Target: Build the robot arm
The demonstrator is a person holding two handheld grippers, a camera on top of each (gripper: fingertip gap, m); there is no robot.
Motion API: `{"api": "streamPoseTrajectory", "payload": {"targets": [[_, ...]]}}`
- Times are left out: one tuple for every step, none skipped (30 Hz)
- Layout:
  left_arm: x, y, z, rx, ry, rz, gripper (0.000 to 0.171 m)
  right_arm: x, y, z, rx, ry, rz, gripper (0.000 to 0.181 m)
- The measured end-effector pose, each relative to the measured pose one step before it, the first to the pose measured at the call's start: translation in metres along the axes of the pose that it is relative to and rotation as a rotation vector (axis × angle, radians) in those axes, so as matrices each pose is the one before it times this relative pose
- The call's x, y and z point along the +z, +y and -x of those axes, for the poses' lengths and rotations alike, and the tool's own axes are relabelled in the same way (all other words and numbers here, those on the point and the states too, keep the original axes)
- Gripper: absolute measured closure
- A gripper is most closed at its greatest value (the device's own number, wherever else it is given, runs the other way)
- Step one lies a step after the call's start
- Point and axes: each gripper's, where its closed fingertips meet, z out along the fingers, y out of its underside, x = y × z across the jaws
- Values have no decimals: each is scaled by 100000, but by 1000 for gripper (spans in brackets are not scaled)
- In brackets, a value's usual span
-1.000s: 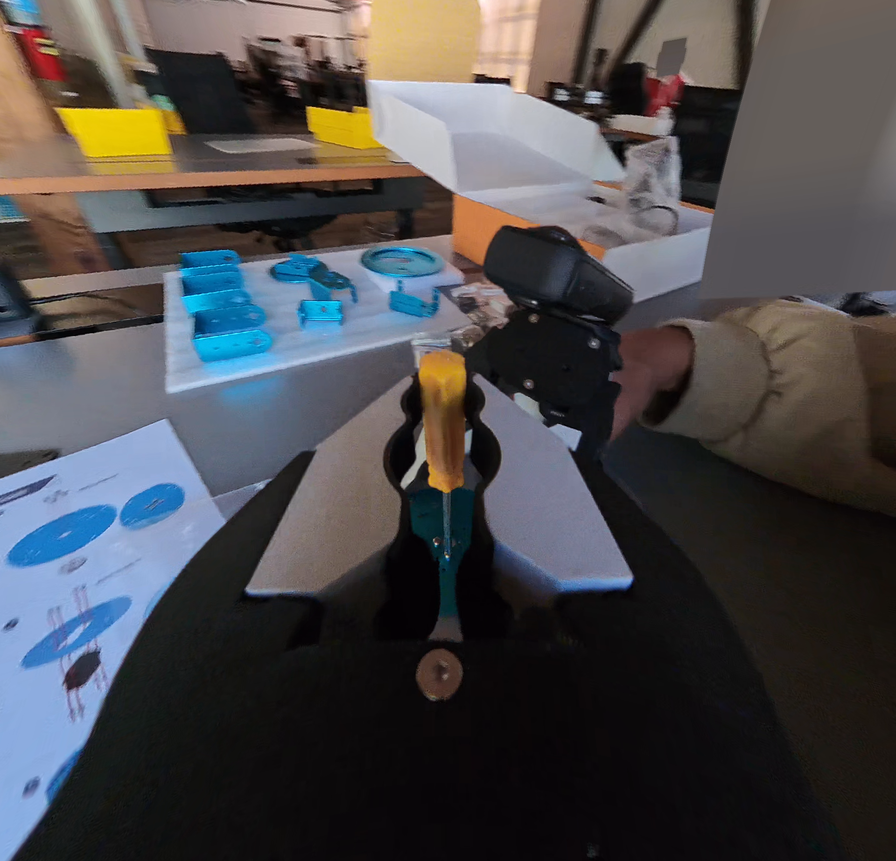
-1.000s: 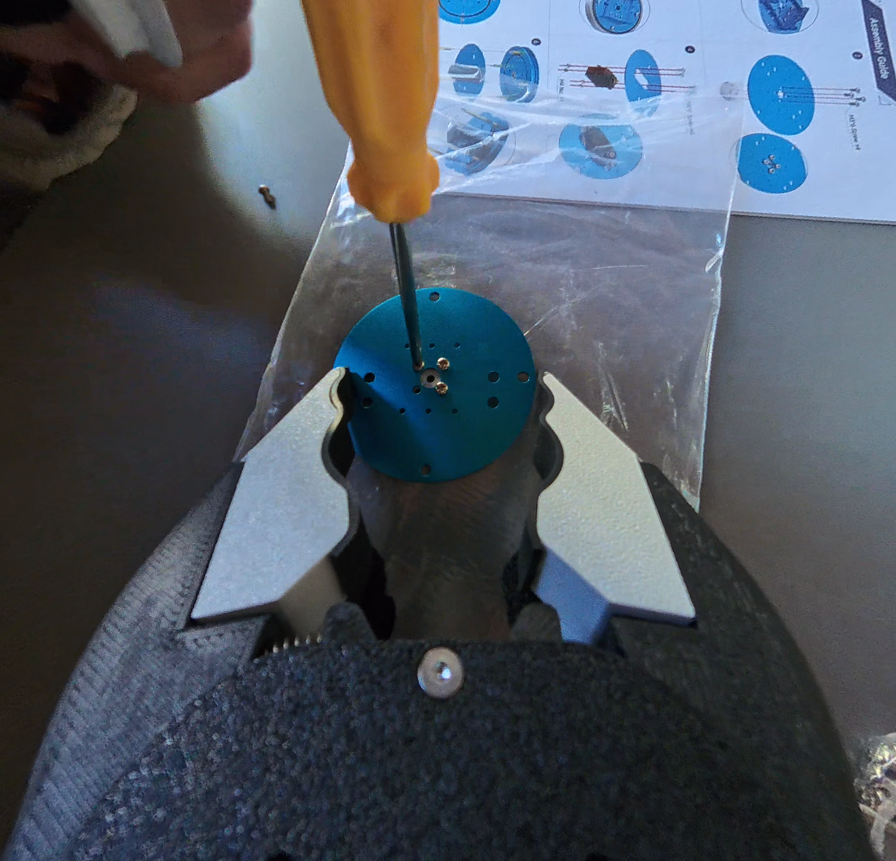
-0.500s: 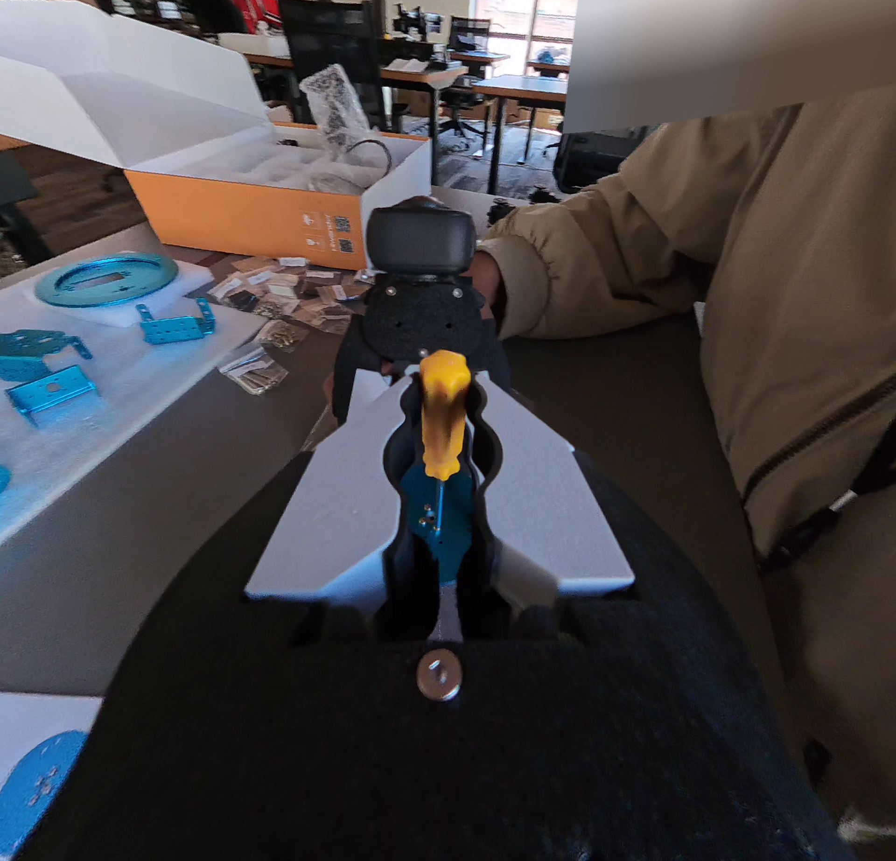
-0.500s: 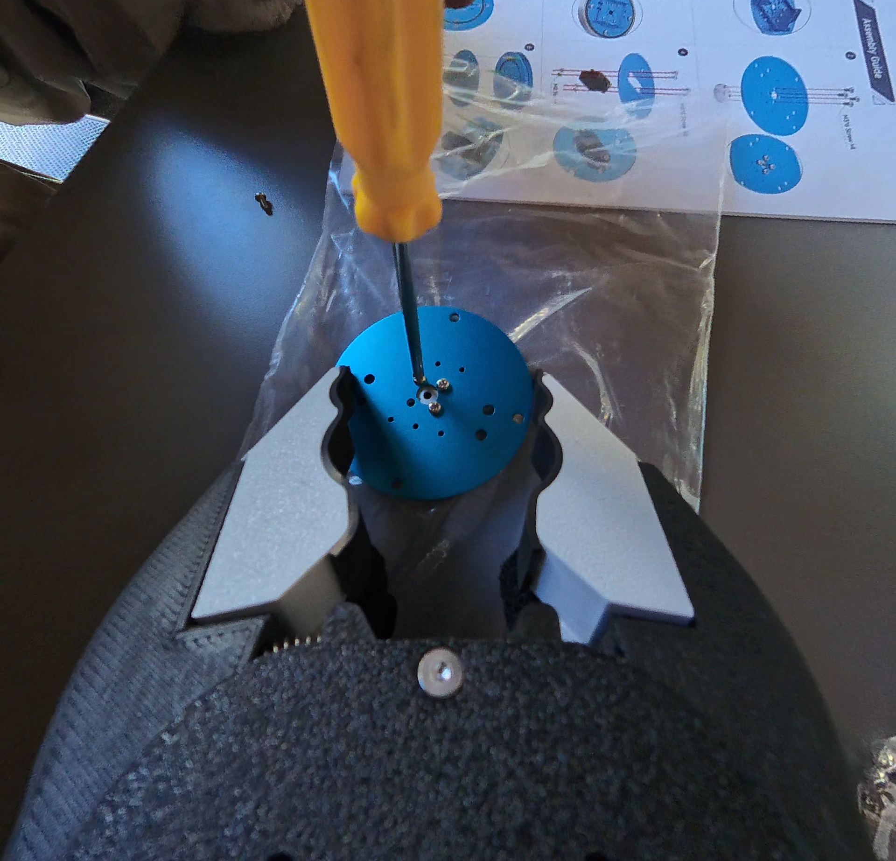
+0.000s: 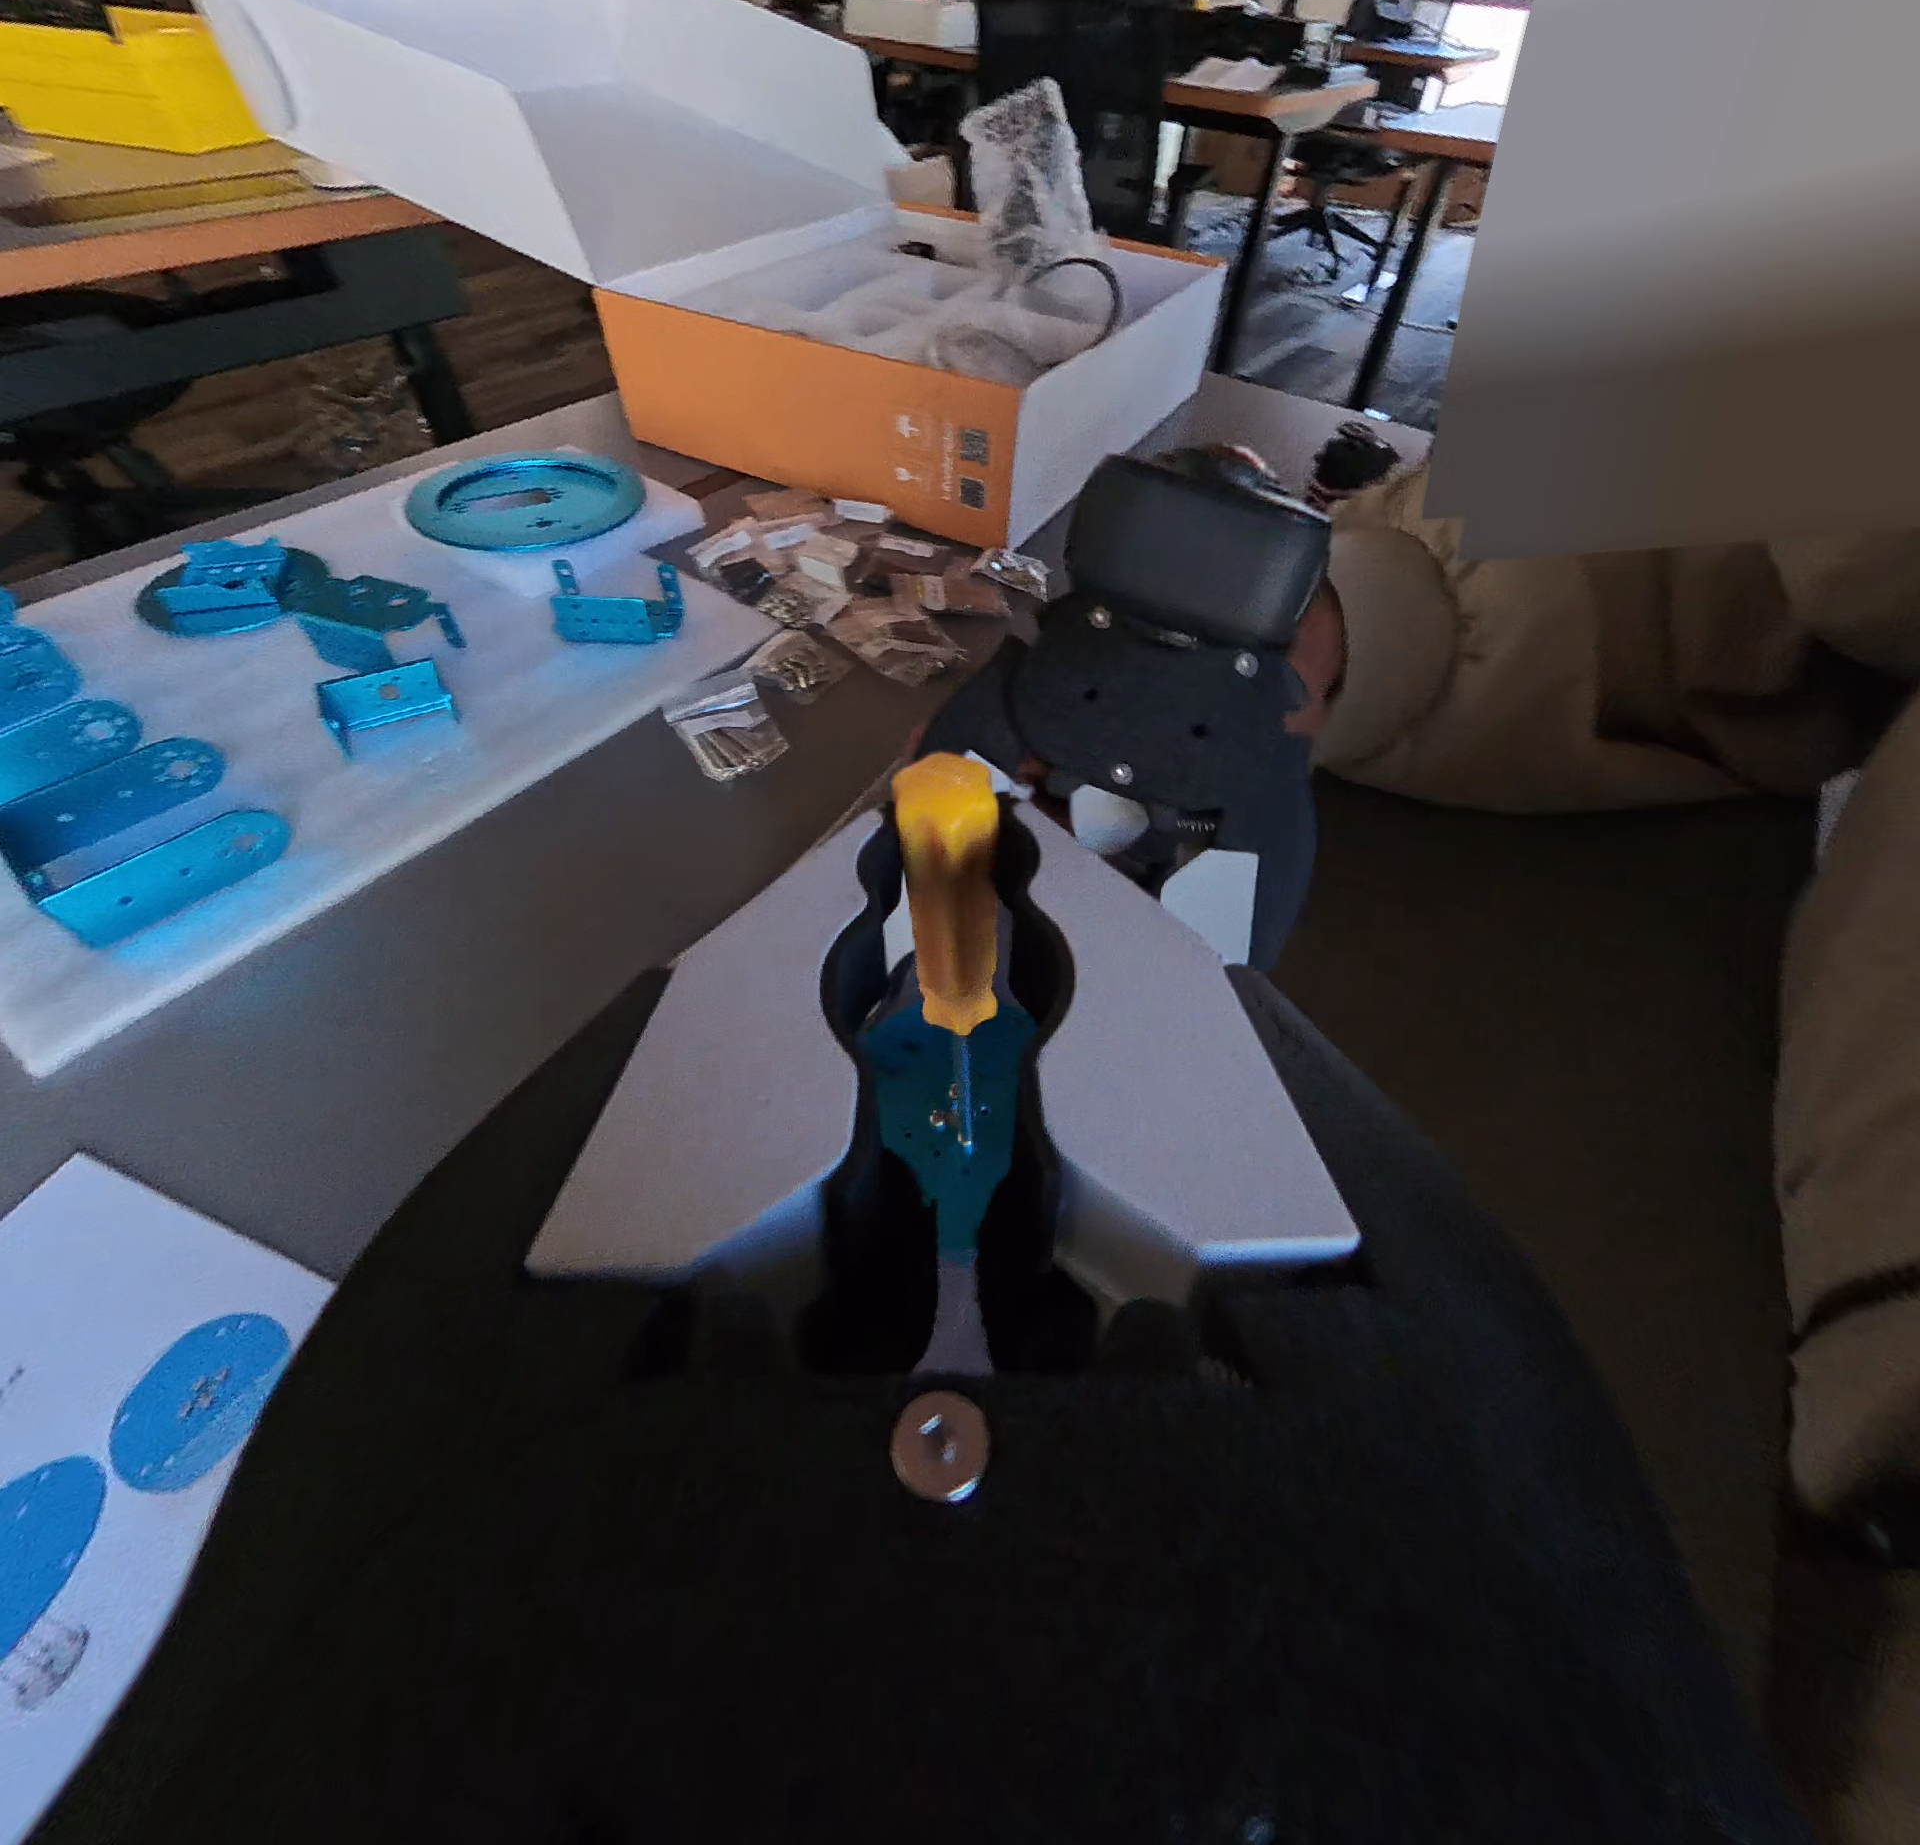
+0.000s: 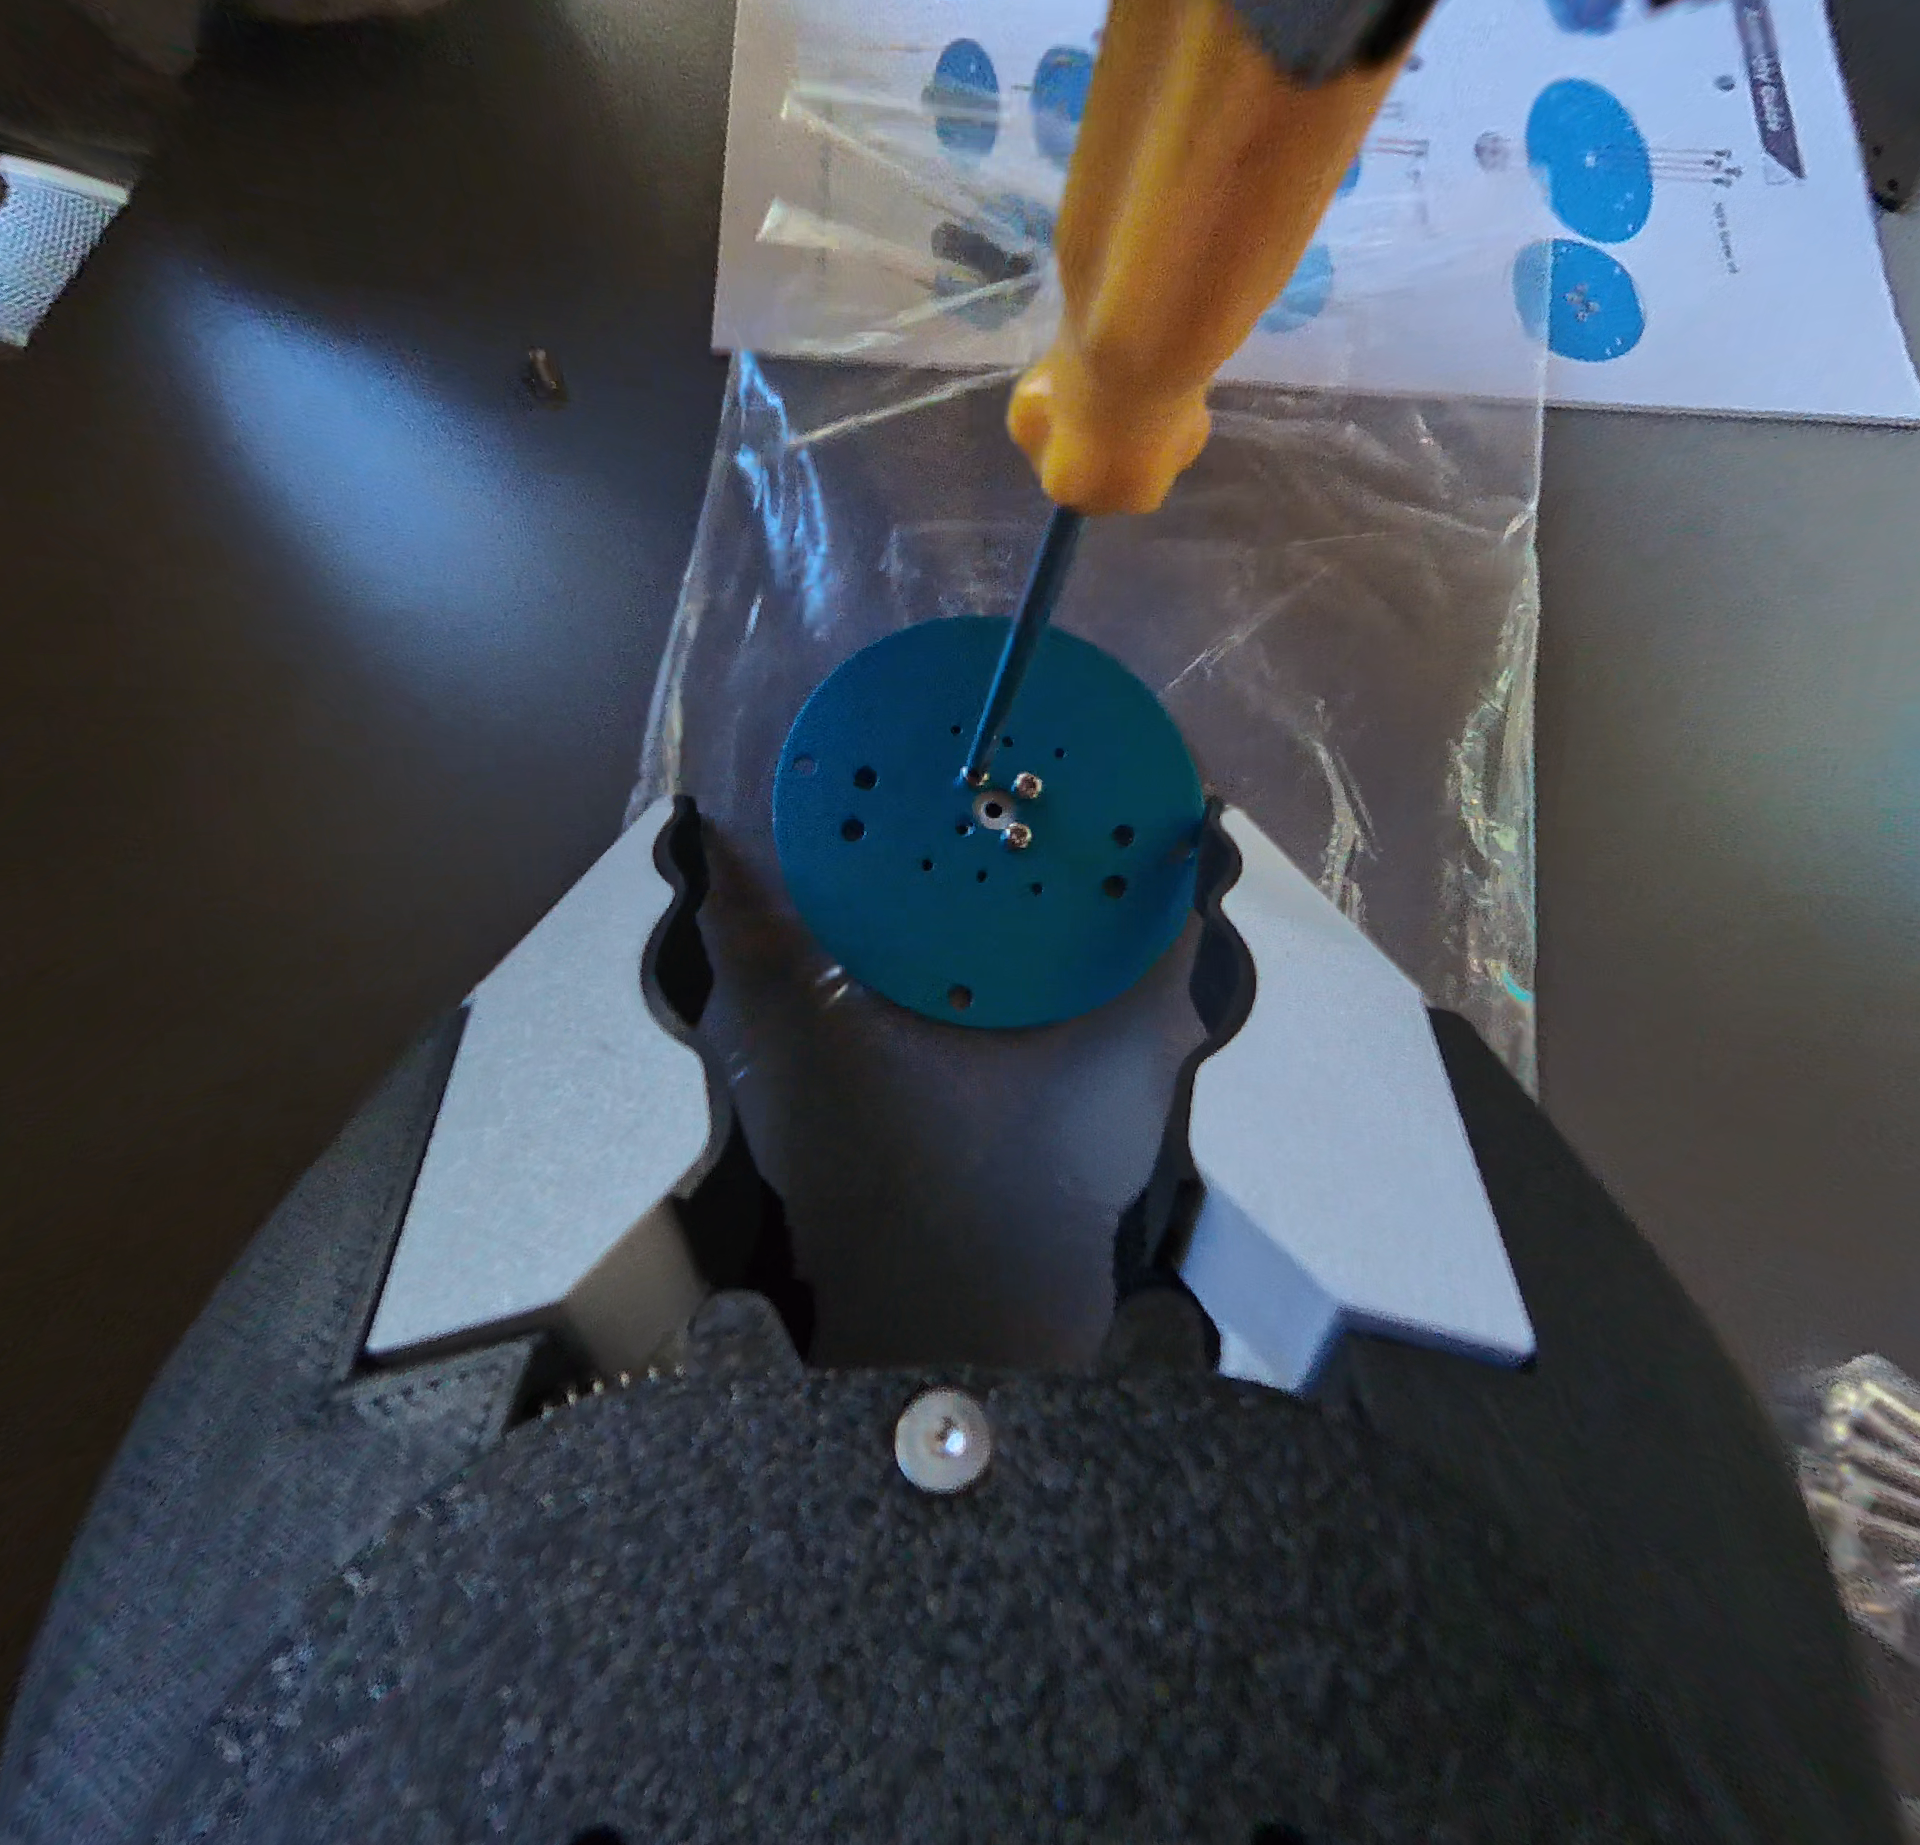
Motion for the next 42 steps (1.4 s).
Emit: {"api": "streamPoseTrajectory", "payload": {"targets": [[20, -64, 15, -1038, -1817, -1168, 154, 110, -36, -106, 2423, 863, -767, 88], [0, -57, -143, -79, -784, -1102, 154, 81, 16, -144, 1748, 87, 209, 89], [-52, -63, 177, 42, -2547, -965, 154, 41, 31, -132, 1534, -480, 310, 93], [-84, -94, 202, -685, -2090, -1143, 155, -12, -16, -201, 1074, 164, -336, 98], [-144, -283, 46, -1189, -698, -2329, 154, -19, 10, -102, -140, 123, -513, 101], [-222, -475, 22, -1163, -151, -3335, 154, -15, 9, 19, -277, -78, -237, 100], [-219, -498, -51, -1047, 561, -2895, 154, -9, -5, 24, -360, 64, -138, 102], [-166, -389, -65, -1003, 829, -1334, 154, 0, -12, 31, -199, -40, -137, 102], [-154, -395, 48, -359, -214, -1078, 155, -6, -10, 53, -388, -226, -169, 103], [-127, -370, 74, 656, -721, -922, 154, -14, -16, 58, -495, -243, -164, 105], [-67, -229, 38, 1135, -421, -22, 154, -6, -13, 55, -450, -125, -186, 106], [6, -68, 111, 941, -463, 797, 154, -10, -3, 34, -272, -29, -116, 107], [77, 71, 305, 680, -1228, 835, 154, -4, -14, 7, -87, -27, -47, 107], [155, 296, 406, 470, -1300, 1385, 154, -6, 4, 1, 47, -55, -17, 107], [217, 499, 342, -296, -510, 1913, 154, 0, 0, 0, 12, 3, -1, 107], [250, 450, 276, -1381, -53, 1012, 155, 1, -3, 5, -30, 23, -21, 107], [234, 405, 143, -1869, 512, 526, 155, -6, 3, 2, 17, -11, -24, 107], [200, 353, 159, -1683, 56, 313, 154, -7, 4, 6, -17, 15, -21, 107], [173, 319, 103, -683, -80, 316, 154, 0, 0, -3, 3, 20, -3, 107], [112, 307, -16, -437, 351, 891, 155, -7, 5, -4, -10, 24, -12, 107], [17, 68, -72, -406, 351, -163, 155, -1, 1, 10, 14, 5, 5, 107], [-35, 14, -59, -112, 136, 101, 155, 1, -1, -10, 0, 3, -9, 107], [-52, -10, -4, 475, -255, 259, 155, 2, -3, 2, 7, -11, -21, 107], [-57, -30, 14, 361, -335, 350, 155, -7, 5, 3, 13, -15, -11, 107], [-75, -147, -40, 63, -10, -448, 155, -1, 2, 1, 9, 0, 12, 107], [-55, -141, -88, -76, 326, -351, 155, 1, -2, 1, 4, -5, -14, 107], [-24, -69, -67, 267, 183, 175, 155, 1, -2, 3, 5, -16, -16, 107], [24, -11, -99, 660, 288, 360, 155, -7, 6, -1, 3, 4, -2, 107], [47, 41, -114, 223, 427, 519, 155, -1, 0, 7, 0, 21, 0, 107], [64, 9, -89, 2, 326, 66, 155, 7, -6, 1, 31, 14, 8, 107], [51, 35, -68, 265, 188, 156, 155, -7, 6, 0, 18, 4, -4, 107], [72, 95, -50, 379, 204, 361, 154, 0, 0, 1, 24, 3, 3, 107], [35, 10, 12, -122, 173, -236, 155, -7, -6, 0, 27, 13, 9, 107], [-9, 0, 103, -310, -137, -183, 155, 7, 6, 0, 11, 7, -11, 107], [-28, 52, 120, 182, -310, 258, 155, 0, -1, 0, 7, 3, -7, 107], [6, 195, 99, 561, -396, 1265, 155, -7, 6, 0, 11, 6, -7, 107], [-29, 26, 5, 150, 19, -16, 155, 0, -1, 1, 5, -5, -7, 107], [-10, -7, -105, -68, 760, -236, 155, -6, 3, 4, 8, -26, -23, 107], [13, 9, -41, -74, 333, -65, 155, 1, -1, 4, -1, -30, -10, 107], [22, -1, -9, 75, 289, 138, 155, -7, 5, 7, 8, -49, -10, 107], [19, -3, 5, -168, 207, 379, 155, -5, -9, -5, 6, -34, -11, 107], [26, -38, 53, 29, -107, 187, 155, -7, 6, -1, -5, 0, -6, 107]]}}
